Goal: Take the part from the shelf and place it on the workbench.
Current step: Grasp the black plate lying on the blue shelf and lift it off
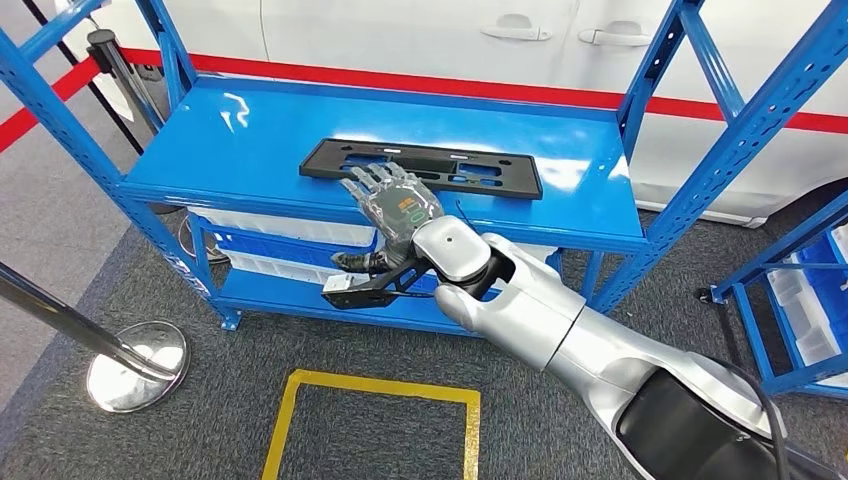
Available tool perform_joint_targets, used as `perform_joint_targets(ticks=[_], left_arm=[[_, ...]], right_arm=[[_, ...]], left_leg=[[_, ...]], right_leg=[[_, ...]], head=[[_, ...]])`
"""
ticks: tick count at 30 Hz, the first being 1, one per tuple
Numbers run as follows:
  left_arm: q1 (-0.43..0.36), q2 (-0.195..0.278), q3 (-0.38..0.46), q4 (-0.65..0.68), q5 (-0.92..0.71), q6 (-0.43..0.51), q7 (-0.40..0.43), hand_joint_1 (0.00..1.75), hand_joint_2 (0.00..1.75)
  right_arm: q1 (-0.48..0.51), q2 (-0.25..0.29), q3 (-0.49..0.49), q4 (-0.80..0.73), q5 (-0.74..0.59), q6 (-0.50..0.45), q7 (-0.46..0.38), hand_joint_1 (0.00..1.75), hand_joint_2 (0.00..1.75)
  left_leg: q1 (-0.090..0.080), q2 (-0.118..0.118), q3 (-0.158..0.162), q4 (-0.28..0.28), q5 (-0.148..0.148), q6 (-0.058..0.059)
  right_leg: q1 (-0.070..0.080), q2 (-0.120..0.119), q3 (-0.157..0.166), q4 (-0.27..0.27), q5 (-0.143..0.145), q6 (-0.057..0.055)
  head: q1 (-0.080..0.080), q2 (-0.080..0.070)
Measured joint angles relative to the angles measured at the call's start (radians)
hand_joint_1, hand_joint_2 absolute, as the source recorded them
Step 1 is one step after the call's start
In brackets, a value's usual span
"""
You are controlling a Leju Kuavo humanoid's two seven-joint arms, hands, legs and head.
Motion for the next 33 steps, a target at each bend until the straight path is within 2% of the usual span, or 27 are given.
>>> perform_joint_targets(ticks=[2,3,4,6,8,10,11,13,14,15,16,18,19,20,24,25,26,28,29,30,31,33], left_arm=[[0.001,0.0,0.0,0.0,0.0,-0.005,-0.005,0.0,0.0],[0.001,-0.001,0.001,0.0,0.0,-0.008,-0.009,0.0,0.0],[0.001,-0.001,0.001,0.0,0.0,-0.011,-0.013,0.0,0.0],[-0.001,-0.001,0.001,0.0,-0.002,-0.014,-0.019,0.0,0.0],[-0.002,-0.001,0.002,0.0,-0.007,-0.015,-0.021,0.0,0.0],[-0.002,0.0,0.002,0.0,-0.013,-0.015,-0.018,0.0,0.0],[-0.002,0.0,0.002,0.0,-0.016,-0.015,-0.014,0.0,0.0],[-0.001,0.001,0.002,0.0,-0.023,-0.014,-0.007,0.0,0.0],[-0.001,0.001,0.002,0.0,-0.025,-0.014,-0.004,0.0,0.0],[0.0,0.001,0.002,0.0,-0.027,-0.013,-0.001,0.0,0.0],[0.001,0.002,0.002,0.0,-0.028,-0.013,0.0,0.0,0.0],[0.003,0.005,0.003,0.0,-0.03,-0.012,-0.001,0.0,0.0],[0.003,0.006,0.003,0.0,-0.03,-0.012,-0.003,0.0,0.0],[0.002,0.006,0.003,0.0,-0.031,-0.013,-0.006,0.0,0.0],[-0.001,0.006,0.003,0.0,-0.033,-0.014,-0.014,0.0,0.0],[-0.001,0.006,0.003,0.0,-0.033,-0.014,-0.015,0.0,0.0],[0.0,0.006,0.003,0.0,-0.034,-0.014,-0.017,0.0,0.0],[0.0,0.006,0.003,0.0,-0.034,-0.015,-0.019,0.0,0.0],[0.0,0.006,0.003,0.0,-0.034,-0.016,-0.021,0.0,0.0],[0.0,0.006,0.003,0.0,-0.035,-0.017,-0.022,0.0,0.0],[0.0,0.006,0.003,0.0,-0.036,-0.017,-0.022,0.0,0.0],[0.001,0.006,0.003,0.0,-0.039,-0.017,-0.021,0.0,0.0]], right_arm=[[-0.001,0.0,0.003,0.001,0.0,0.0,0.0,0.0,0.0],[-0.002,0.0,0.004,0.002,0.0,0.001,0.0,0.0,0.0],[-0.004,0.0,0.004,0.002,0.0,0.002,-0.001,0.0,0.0],[-0.007,-0.002,0.006,0.002,-0.003,0.005,-0.001,0.0,0.0],[-0.009,-0.006,0.006,0.002,-0.007,0.007,-0.002,0.0,0.0],[-0.012,-0.01,0.006,0.001,-0.008,0.009,-0.001,0.0,0.0],[-0.013,-0.013,0.006,0.001,-0.008,0.01,-0.001,0.0,0.0],[-0.012,-0.022,0.007,-0.001,-0.008,0.012,-0.001,0.0,0.0],[-0.01,-0.027,0.007,-0.002,-0.008,0.013,-0.001,0.0,0.0],[-0.009,-0.032,0.007,-0.004,-0.008,0.012,-0.001,0.0,0.0],[-0.008,-0.035,0.007,-0.007,-0.008,0.012,-0.001,0.0,0.0],[-0.008,-0.042,0.007,-0.014,-0.008,0.012,-0.001,0.0,0.0],[-0.008,-0.045,0.007,-0.018,-0.008,0.013,-0.001,0.0,0.0],[-0.008,-0.049,0.007,-0.021,-0.008,0.013,-0.001,0.0,0.0],[-0.009,-0.063,0.007,-0.034,-0.008,0.014,0.0,0.0,0.0],[-0.01,-0.067,0.007,-0.036,-0.008,0.013,0.0,0.0,0.0],[-0.01,-0.072,0.007,-0.038,-0.008,0.013,0.0,0.0,0.0],[-0.005,-0.083,0.007,-0.04,-0.008,0.013,0.0,0.0,0.0],[0.0,-0.088,0.007,-0.04,-0.008,0.013,0.0,0.0,0.0],[0.004,-0.093,0.007,-0.04,-0.008,0.013,0.0,0.0,0.0],[0.006,-0.097,0.007,-0.042,-0.008,0.013,0.0,0.0,0.0],[0.007,-0.104,0.007,-0.047,-0.008,0.014,0.0,0.0,0.0]], left_leg=[[0.0,-0.001,0.012,0.003,-0.011,-0.004],[-0.001,-0.001,0.015,0.005,-0.016,-0.008],[-0.002,-0.001,0.015,0.006,-0.018,-0.012],[-0.004,-0.001,0.012,0.006,-0.02,-0.022],[-0.002,0.0,0.014,0.007,-0.025,-0.033],[-0.001,0.001,-0.003,0.054,-0.053,-0.041],[-0.001,0.002,-0.03,0.11,-0.079,-0.043],[-0.001,0.002,-0.103,0.242,-0.126,-0.047],[-0.001,0.002,-0.131,0.284,-0.131,-0.049],[-0.001,0.002,-0.14,0.286,-0.114,-0.049],[-0.001,0.002,-0.129,0.248,-0.079,-0.047],[-0.003,0.002,-0.069,0.111,-0.001,-0.04],[-0.005,0.001,-0.042,0.055,0.018,-0.036],[-0.007,0.001,-0.027,0.022,0.022,-0.032],[-0.005,0.001,-0.014,0.0,0.013,-0.014],[-0.003,0.002,-0.009,-0.004,0.012,-0.009],[-0.001,0.002,-0.005,-0.007,0.011,-0.004],[-0.003,0.002,-0.002,-0.006,0.007,0.003],[-0.003,0.001,0.0,-0.004,0.003,0.005],[-0.003,0.0,0.003,-0.003,0.0,0.005],[-0.003,-0.001,0.007,-0.001,-0.005,0.004],[-0.004,-0.002,0.018,0.002,-0.015,0.0]], right_leg=[[-0.003,-0.001,0.039,-0.117,0.085,-0.003],[-0.001,-0.001,0.063,-0.179,0.117,-0.007],[0.002,-0.001,0.082,-0.225,0.133,-0.011],[0.01,0.0,0.093,-0.253,0.13,-0.019],[0.006,0.002,0.101,-0.263,0.128,-0.028],[-0.001,0.002,0.114,-0.274,0.128,-0.04],[-0.001,0.001,0.12,-0.276,0.126,-0.045],[0.002,-0.001,0.127,-0.276,0.121,-0.051],[0.003,-0.001,0.13,-0.276,0.117,-0.052],[0.003,0.0,0.134,-0.275,0.113,-0.052],[0.004,0.001,0.141,-0.274,0.108,-0.051],[0.005,0.005,0.154,-0.272,0.096,-0.046],[0.007,0.006,0.157,-0.27,0.091,-0.041],[0.009,0.006,0.158,-0.269,0.088,-0.037],[0.009,0.004,0.155,-0.261,0.074,-0.019],[0.008,0.003,0.143,-0.233,0.058,-0.014],[0.006,0.003,0.118,-0.183,0.034,-0.009],[0.003,0.002,0.044,-0.049,-0.015,-0.003],[0.002,0.002,0.011,-0.001,-0.022,-0.001],[0.001,0.002,-0.005,0.012,-0.008,0.0],[0.001,0.002,-0.001,-0.016,0.025,-0.001],[0.002,0.002,0.048,-0.144,0.108,-0.009]], head=[[0.0,0.0],[0.0,0.0],[0.0,0.0],[0.0,0.0],[0.0,0.0],[0.0,0.0],[0.0,0.0],[0.0,0.0],[0.0,0.0],[0.0,0.0],[0.0,0.0],[0.0,0.0],[0.0,0.0],[0.0,0.0],[0.001,0.0],[0.001,0.0],[0.001,0.0],[0.001,0.0],[0.001,0.0],[0.001,0.0],[0.001,0.0],[0.001,0.0]])
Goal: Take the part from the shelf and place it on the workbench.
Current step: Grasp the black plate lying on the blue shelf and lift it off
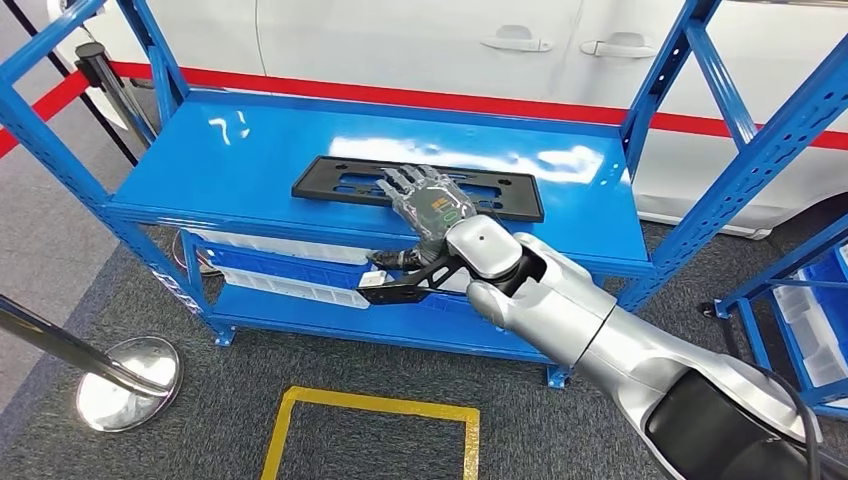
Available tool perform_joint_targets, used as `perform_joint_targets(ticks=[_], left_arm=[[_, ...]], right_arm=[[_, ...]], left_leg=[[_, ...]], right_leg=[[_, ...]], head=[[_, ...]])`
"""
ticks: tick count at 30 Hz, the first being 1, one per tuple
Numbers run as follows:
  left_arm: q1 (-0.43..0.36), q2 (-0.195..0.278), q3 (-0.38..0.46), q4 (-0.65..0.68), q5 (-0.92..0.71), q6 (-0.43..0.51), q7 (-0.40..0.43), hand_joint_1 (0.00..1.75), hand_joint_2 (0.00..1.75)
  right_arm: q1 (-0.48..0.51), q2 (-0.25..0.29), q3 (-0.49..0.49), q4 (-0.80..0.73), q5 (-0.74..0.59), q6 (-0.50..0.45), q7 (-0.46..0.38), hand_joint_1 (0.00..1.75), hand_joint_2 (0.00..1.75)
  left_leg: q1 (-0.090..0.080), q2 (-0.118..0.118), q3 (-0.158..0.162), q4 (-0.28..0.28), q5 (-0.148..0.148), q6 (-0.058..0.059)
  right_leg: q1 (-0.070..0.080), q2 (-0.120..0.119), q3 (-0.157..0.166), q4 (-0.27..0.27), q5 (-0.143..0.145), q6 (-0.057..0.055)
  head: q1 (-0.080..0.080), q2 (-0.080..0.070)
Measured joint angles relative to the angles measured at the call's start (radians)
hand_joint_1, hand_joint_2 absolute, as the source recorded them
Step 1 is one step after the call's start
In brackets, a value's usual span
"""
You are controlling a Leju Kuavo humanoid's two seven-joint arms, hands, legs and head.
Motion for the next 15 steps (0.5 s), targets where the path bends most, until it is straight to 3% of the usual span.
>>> perform_joint_targets(ticks=[2,4,7,9,11,12,13,15], left_arm=[[-0.001,-0.001,0.0,0.0,-0.002,0.0,0.001,0.0,0.0],[-0.003,-0.002,0.0,0.0,-0.002,0.0,0.001,0.0,0.0],[-0.004,-0.001,0.0,0.0,-0.002,0.0,0.001,0.0,0.0],[-0.003,0.0,0.0,0.0,-0.002,0.0,0.002,0.0,0.0],[-0.003,0.0,0.0,0.0,-0.003,0.0,0.004,0.0,0.0],[-0.003,0.0,0.0,0.0,-0.003,0.001,0.005,0.0,0.0],[-0.002,0.0,0.0,0.0,-0.004,0.002,0.007,0.0,0.0],[-0.002,0.001,0.001,0.0,-0.004,0.003,0.008,0.0,0.0]], right_arm=[[0.0,-0.004,0.0,-0.005,0.0,0.0,0.0,0.0,0.0],[0.0,-0.007,0.0,-0.009,0.0,0.001,0.0,0.0,0.0],[-0.002,-0.01,0.0,-0.012,0.0,0.0,0.0,0.0,0.0],[-0.003,-0.01,0.0,-0.015,0.0,0.001,0.0,0.0,0.0],[0.0,-0.01,0.0,-0.016,0.0,0.002,0.0,0.0,0.0],[0.002,-0.01,0.0,-0.016,0.0,0.002,0.0,0.0,0.0],[0.003,-0.01,0.0,-0.016,0.0,0.002,0.0,0.0,0.0],[0.003,-0.01,0.0,-0.016,0.001,0.003,0.0,0.0,0.0]], left_leg=[[-0.003,0.0,0.004,0.002,-0.007,-0.007],[-0.005,0.0,0.003,0.001,-0.01,-0.016],[-0.004,0.002,-0.003,0.025,-0.031,-0.031],[-0.001,0.003,-0.05,0.125,-0.078,-0.039],[0.0,0.003,-0.122,0.247,-0.116,-0.045],[0.0,0.003,-0.143,0.274,-0.113,-0.046],[0.001,0.003,-0.145,0.263,-0.089,-0.047],[0.001,0.003,-0.101,0.148,-0.011,-0.045]], right_leg=[[0.006,0.0,0.042,-0.097,0.032,-0.008],[0.011,0.0,0.051,-0.117,0.025,-0.014],[0.002,0.001,0.064,-0.13,0.024,-0.028],[-0.001,0.0,0.073,-0.135,0.021,-0.036],[0.0,-0.001,0.078,-0.134,0.016,-0.041],[0.0,-0.001,0.08,-0.133,0.013,-0.041],[0.0,0.0,0.084,-0.131,0.008,-0.041],[-0.001,0.001,0.096,-0.126,-0.004,-0.036]], head=[[0.0,0.0],[-0.001,0.0],[-0.001,0.0],[-0.001,0.0],[-0.002,0.0],[-0.002,0.0],[-0.002,0.0],[-0.002,0.0]])
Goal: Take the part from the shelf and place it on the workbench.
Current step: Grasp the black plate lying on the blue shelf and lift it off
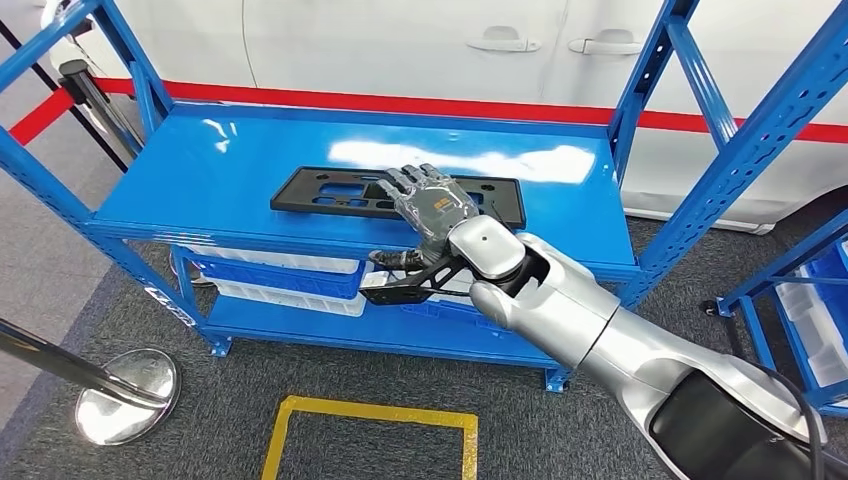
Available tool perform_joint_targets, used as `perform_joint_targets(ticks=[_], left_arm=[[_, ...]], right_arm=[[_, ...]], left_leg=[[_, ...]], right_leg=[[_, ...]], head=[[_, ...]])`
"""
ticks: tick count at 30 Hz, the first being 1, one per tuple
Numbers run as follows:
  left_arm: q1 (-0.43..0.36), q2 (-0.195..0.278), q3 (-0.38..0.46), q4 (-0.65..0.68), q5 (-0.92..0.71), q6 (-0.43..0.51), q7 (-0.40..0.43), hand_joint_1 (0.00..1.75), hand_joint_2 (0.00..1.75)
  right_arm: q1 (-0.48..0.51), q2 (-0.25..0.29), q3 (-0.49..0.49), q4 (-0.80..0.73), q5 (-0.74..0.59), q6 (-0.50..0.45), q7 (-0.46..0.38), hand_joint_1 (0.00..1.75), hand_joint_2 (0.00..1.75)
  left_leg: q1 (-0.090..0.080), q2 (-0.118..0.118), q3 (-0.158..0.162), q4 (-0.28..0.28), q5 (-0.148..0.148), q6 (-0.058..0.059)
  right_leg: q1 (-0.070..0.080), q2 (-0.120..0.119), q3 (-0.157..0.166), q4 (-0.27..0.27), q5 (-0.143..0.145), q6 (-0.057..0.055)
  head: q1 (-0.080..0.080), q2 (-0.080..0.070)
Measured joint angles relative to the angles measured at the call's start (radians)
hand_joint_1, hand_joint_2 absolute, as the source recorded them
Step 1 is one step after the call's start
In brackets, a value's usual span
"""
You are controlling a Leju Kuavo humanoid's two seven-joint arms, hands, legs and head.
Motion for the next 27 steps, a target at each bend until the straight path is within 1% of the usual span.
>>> perform_joint_targets(ticks=[1,2,3,4,6,7,8,9,10,11,12,13,14,15,16,17,18,19,20,22,23,24,25,26,27], left_arm=[[0.001,0.0,0.001,0.0,0.0,0.0,0.0,0.0,0.0],[0.0,0.0,0.002,0.0,-0.001,0.0,0.0,0.0,0.0],[-0.001,0.0,0.003,0.0,-0.001,0.0,0.0,0.0,0.0],[-0.002,0.0,0.004,0.0,-0.002,0.0,0.0,0.0,0.0],[-0.003,-0.001,0.005,0.0,-0.004,0.0,-0.001,0.0,0.0],[-0.003,-0.001,0.005,0.0,-0.005,0.0,-0.002,0.0,0.0],[-0.002,-0.002,0.006,0.0,-0.006,0.0,-0.004,0.0,0.0],[-0.002,-0.002,0.006,0.0,-0.006,0.0,-0.004,0.0,0.0],[-0.002,-0.002,0.007,0.0,-0.006,0.0,-0.005,0.0,0.0],[-0.002,-0.002,0.007,0.0,-0.006,0.0,-0.005,0.0,0.0],[-0.002,-0.002,0.007,0.0,-0.007,0.0,-0.004,0.0,0.0],[-0.002,-0.002,0.008,0.0,-0.007,0.0,-0.003,0.0,0.0],[-0.002,-0.002,0.009,0.0,-0.008,0.0,-0.001,0.0,0.0],[-0.002,-0.003,0.011,0.0,-0.008,0.001,0.0,0.0,0.0],[-0.001,-0.004,0.012,0.0,-0.008,0.001,0.001,0.0,0.0],[-0.002,-0.006,0.013,0.0,-0.008,0.001,0.002,0.0,0.0],[-0.002,-0.007,0.014,0.0,-0.008,0.001,0.002,0.0,0.0],[-0.003,-0.008,0.014,0.0,-0.008,0.001,0.002,0.0,0.0],[-0.004,-0.008,0.014,0.0,-0.008,0.002,0.003,0.0,0.0],[-0.005,-0.008,0.014,0.0,-0.008,0.002,0.003,0.0,0.0],[-0.005,-0.008,0.015,0.0,-0.008,0.002,0.003,0.0,0.0],[-0.005,-0.008,0.015,0.0,-0.008,0.002,0.003,0.0,0.0],[-0.005,-0.008,0.015,0.0,-0.008,0.002,0.003,0.0,0.0],[-0.005,-0.008,0.015,0.0,-0.008,0.001,0.004,0.0,0.0],[-0.005,-0.008,0.016,0.0,-0.008,0.0,0.003,0.0,0.0]], right_arm=[[-0.001,0.0,0.0,0.0,0.001,0.001,0.0,0.0,0.0],[-0.001,0.0,0.0,0.0,0.003,0.002,0.0,0.0,0.0],[-0.001,0.0,0.0,0.0,0.005,0.004,0.0,0.0,0.0],[-0.001,0.0,0.0,0.0,0.007,0.006,0.0,0.0,0.0],[-0.001,0.001,0.0,0.0,0.012,0.007,0.0,0.0,0.0],[-0.001,0.002,0.0,0.0,0.013,0.007,0.0,0.0,0.0],[-0.002,0.002,0.0,0.0,0.014,0.007,0.0,0.0,0.0],[-0.001,0.002,0.0,0.0,0.014,0.007,0.0,0.0,0.0],[0.002,0.002,0.0,0.0,0.014,0.007,0.0,0.0,0.0],[0.005,0.002,0.0,0.001,0.014,0.007,0.0,0.0,0.0],[0.009,0.002,0.0,0.002,0.014,0.007,0.0,0.0,0.0],[0.012,0.002,0.0,0.002,0.014,0.006,0.0,0.0,0.0],[0.014,0.002,0.0,0.003,0.014,0.006,0.0,0.0,0.0],[0.014,0.002,0.0,0.003,0.014,0.006,-0.001,0.0,0.0],[0.014,0.002,0.0,0.003,0.014,0.006,-0.001,0.0,0.0],[0.014,0.002,0.0,0.003,0.014,0.005,-0.001,0.0,0.0],[0.013,0.003,0.0,0.003,0.014,0.005,-0.001,0.0,0.0],[0.013,0.004,0.0,0.004,0.014,0.005,-0.001,0.0,0.0],[0.013,0.005,0.0,0.004,0.014,0.005,-0.001,0.0,0.0],[0.013,0.007,0.0,0.003,0.014,0.004,-0.001,0.0,0.0],[0.012,0.009,0.0,0.003,0.014,0.004,-0.001,0.0,0.0],[0.011,0.011,0.0,0.004,0.014,0.004,-0.002,0.0,0.0],[0.012,0.012,0.0,0.004,0.014,0.005,-0.003,0.0,0.0],[0.012,0.014,0.0,0.005,0.014,0.005,-0.005,0.0,0.0],[0.014,0.015,0.001,0.006,0.014,0.006,-0.007,0.0,0.0]], left_leg=[[-0.002,0.0,0.029,-0.062,0.027,0.002],[-0.004,-0.001,0.049,-0.105,0.04,0.006],[-0.005,-0.002,0.059,-0.126,0.039,0.011],[-0.008,-0.003,0.061,-0.13,0.033,0.016],[-0.005,-0.004,0.065,-0.136,0.031,0.028],[-0.003,-0.004,0.068,-0.139,0.03,0.034],[-0.002,-0.003,0.072,-0.142,0.029,0.039],[-0.002,-0.003,0.075,-0.143,0.028,0.044],[-0.002,-0.003,0.077,-0.143,0.025,0.047],[-0.003,-0.003,0.078,-0.143,0.023,0.049],[-0.003,-0.004,0.081,-0.143,0.02,0.051],[-0.004,-0.005,0.085,-0.143,0.018,0.051],[-0.004,-0.006,0.09,-0.143,0.014,0.05],[-0.004,-0.006,0.097,-0.143,0.009,0.048],[-0.005,-0.006,0.102,-0.143,0.005,0.045],[-0.006,-0.006,0.104,-0.142,0.002,0.042],[-0.006,-0.006,0.104,-0.143,0.0,0.038],[-0.006,-0.006,0.103,-0.144,-0.001,0.033],[-0.007,-0.005,0.105,-0.146,-0.001,0.028],[-0.007,-0.004,0.106,-0.138,-0.013,0.019],[-0.008,-0.003,0.095,-0.111,-0.03,0.015],[-0.006,-0.003,0.072,-0.062,-0.054,0.012],[-0.006,-0.003,0.036,0.004,-0.081,0.008],[-0.005,-0.003,-0.003,0.071,-0.102,0.005],[-0.004,-0.003,-0.034,0.117,-0.108,0.002]], right_leg=[[0.002,0.001,0.004,0.004,-0.007,0.004],[0.003,0.001,0.005,0.007,-0.012,0.009],[0.005,0.001,0.005,0.008,-0.015,0.013],[0.007,0.001,0.004,0.008,-0.016,0.017],[0.005,0.0,0.005,0.012,-0.022,0.026],[0.004,0.0,-0.001,0.029,-0.034,0.031],[0.003,-0.001,-0.017,0.065,-0.054,0.035],[0.001,-0.001,-0.045,0.121,-0.08,0.038],[0.001,-0.001,-0.082,0.187,-0.107,0.04],[0.0,-0.001,-0.118,0.247,-0.124,0.042],[0.0,-0.001,-0.144,0.281,-0.124,0.042],[0.0,-0.001,-0.152,0.279,-0.104,0.041],[0.0,-0.001,-0.141,0.238,-0.065,0.038],[0.001,-0.001,-0.115,0.169,-0.019,0.033],[0.005,-0.001,-0.086,0.103,0.013,0.027],[0.008,-0.001,-0.064,0.049,0.033,0.022],[0.012,-0.001,-0.052,0.02,0.037,0.018],[0.015,-0.001,-0.049,0.014,0.032,0.015],[0.015,-0.001,-0.047,0.007,0.031,0.012],[0.007,-0.001,-0.035,-0.006,0.033,0.004],[0.003,-0.002,-0.027,-0.014,0.034,0.0],[0.0,-0.003,-0.021,-0.018,0.033,-0.004],[0.0,-0.004,-0.018,-0.019,0.031,-0.007],[0.001,-0.004,-0.016,-0.018,0.028,-0.009],[0.002,-0.005,-0.015,-0.015,0.025,-0.01]], head=[[0.0,0.0],[0.0,0.0],[0.001,0.0],[0.001,0.0],[0.001,0.0],[0.001,0.0],[0.001,0.0],[0.002,0.0],[0.001,0.0],[0.001,0.0],[0.001,0.0],[0.001,0.0],[0.001,0.0],[0.002,0.0],[0.001,0.0],[0.001,0.0],[0.001,0.0],[0.001,0.0],[0.001,0.0],[0.0,0.0],[-0.001,0.0],[-0.002,0.0],[-0.003,0.0],[-0.003,0.0],[-0.003,0.0]])
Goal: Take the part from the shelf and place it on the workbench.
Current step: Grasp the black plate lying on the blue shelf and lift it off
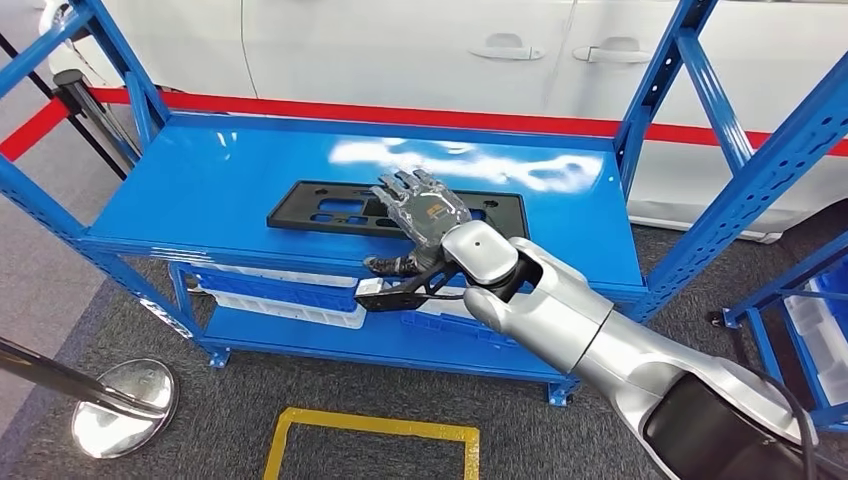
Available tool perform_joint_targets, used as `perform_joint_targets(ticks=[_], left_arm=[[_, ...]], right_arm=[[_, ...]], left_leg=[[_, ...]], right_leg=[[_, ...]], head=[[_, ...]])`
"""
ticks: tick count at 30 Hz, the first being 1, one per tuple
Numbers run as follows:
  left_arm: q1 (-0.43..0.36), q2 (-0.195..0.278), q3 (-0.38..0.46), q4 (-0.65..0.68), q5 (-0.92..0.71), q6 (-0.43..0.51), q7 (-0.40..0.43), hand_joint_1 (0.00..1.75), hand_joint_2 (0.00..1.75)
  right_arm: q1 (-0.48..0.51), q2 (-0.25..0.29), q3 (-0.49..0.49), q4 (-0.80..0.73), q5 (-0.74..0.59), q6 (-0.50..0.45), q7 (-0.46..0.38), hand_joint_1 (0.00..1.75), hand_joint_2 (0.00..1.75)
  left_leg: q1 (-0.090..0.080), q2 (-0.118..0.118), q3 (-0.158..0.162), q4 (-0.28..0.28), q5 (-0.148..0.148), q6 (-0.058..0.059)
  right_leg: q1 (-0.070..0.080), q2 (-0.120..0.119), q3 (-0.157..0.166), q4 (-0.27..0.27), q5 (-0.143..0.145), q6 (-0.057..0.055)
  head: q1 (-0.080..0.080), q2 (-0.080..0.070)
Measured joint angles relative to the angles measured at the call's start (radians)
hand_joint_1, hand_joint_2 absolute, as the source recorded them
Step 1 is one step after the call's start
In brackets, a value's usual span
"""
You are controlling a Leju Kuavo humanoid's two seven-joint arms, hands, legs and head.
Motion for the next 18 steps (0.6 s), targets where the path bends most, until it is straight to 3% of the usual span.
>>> perform_joint_targets(ticks=[1,2,4,6,9,11,14,15,16,17,18], left_arm=[[0.0,0.0,0.001,0.0,0.0,-0.001,0.0,0.0,0.0],[0.0,0.0,0.002,0.0,0.0,-0.001,-0.001,0.0,0.0],[0.002,0.001,0.005,0.0,0.0,-0.002,-0.002,0.0,0.0],[0.002,0.001,0.008,0.0,0.0,-0.003,-0.002,0.0,0.0],[0.0,0.0,0.008,0.0,0.0,-0.004,-0.002,0.0,0.0],[0.001,0.0,0.008,0.0,-0.002,-0.004,-0.002,0.0,0.0],[0.002,0.0,0.01,0.0,-0.003,-0.004,-0.001,0.0,0.0],[0.001,0.0,0.011,0.0,-0.004,-0.004,0.0,0.0,0.0],[0.001,0.0,0.012,0.0,-0.004,-0.005,0.0,0.0,0.0],[0.002,0.0,0.012,0.0,-0.006,-0.006,0.0,0.0,0.0],[0.002,0.0,0.013,0.0,-0.007,-0.007,0.0,0.0,0.0]], right_arm=[[0.001,0.001,0.0,0.001,0.0,0.0,-0.002,0.0,0.0],[0.002,0.002,0.001,0.003,0.0,0.001,-0.003,0.0,0.0],[0.002,0.003,0.001,0.005,0.0,0.001,-0.004,0.0,0.0],[0.001,0.004,0.002,0.008,0.0,0.001,-0.005,0.0,0.0],[0.0,0.004,0.002,0.01,0.0,0.001,-0.007,0.0,0.0],[-0.003,0.005,0.002,0.01,0.0,0.0,-0.009,0.0,0.0],[-0.003,0.005,0.003,0.013,0.0,0.001,-0.011,0.0,0.0],[-0.001,0.005,0.003,0.015,0.0,0.001,-0.011,0.0,0.0],[0.001,0.005,0.003,0.017,0.0,0.001,-0.012,0.0,0.0],[0.002,0.005,0.003,0.018,0.0,0.001,-0.012,0.0,0.0],[0.002,0.005,0.003,0.019,0.001,0.002,-0.012,0.0,0.0]], left_leg=[[0.001,0.0,-0.015,0.012,0.013,-0.002],[0.001,0.0,-0.008,-0.019,0.045,-0.002],[0.001,0.001,0.048,-0.15,0.122,0.002],[-0.003,0.0,0.09,-0.242,0.151,0.01],[-0.003,-0.002,0.098,-0.258,0.145,0.024],[0.001,-0.001,0.107,-0.266,0.144,0.035],[0.002,0.0,0.114,-0.27,0.139,0.047],[0.002,0.0,0.115,-0.269,0.137,0.048],[0.001,-0.001,0.116,-0.268,0.134,0.049],[0.001,-0.002,0.12,-0.267,0.131,0.048],[0.001,-0.002,0.125,-0.266,0.127,0.046]], right_leg=[[0.001,0.0,0.002,0.003,-0.004,0.0],[0.001,0.001,0.005,0.006,-0.009,0.001],[0.001,0.002,0.014,0.013,-0.022,0.006],[0.005,0.003,0.016,0.019,-0.031,0.015],[0.008,0.003,0.016,0.019,-0.037,0.027],[0.006,0.003,0.002,0.053,-0.061,0.037],[0.001,0.002,-0.09,0.23,-0.136,0.048],[-0.001,0.002,-0.121,0.28,-0.147,0.05],[-0.002,0.002,-0.139,0.301,-0.14,0.051],[-0.003,0.002,-0.137,0.28,-0.112,0.051],[-0.003,0.002,-0.117,0.224,-0.07,0.048]], head=[[0.0,0.0],[0.0,0.0],[0.0,0.0],[0.001,0.0],[0.001,0.0],[0.002,0.0],[0.002,0.0],[0.002,0.0],[0.002,0.0],[0.002,0.0],[0.002,0.0]])
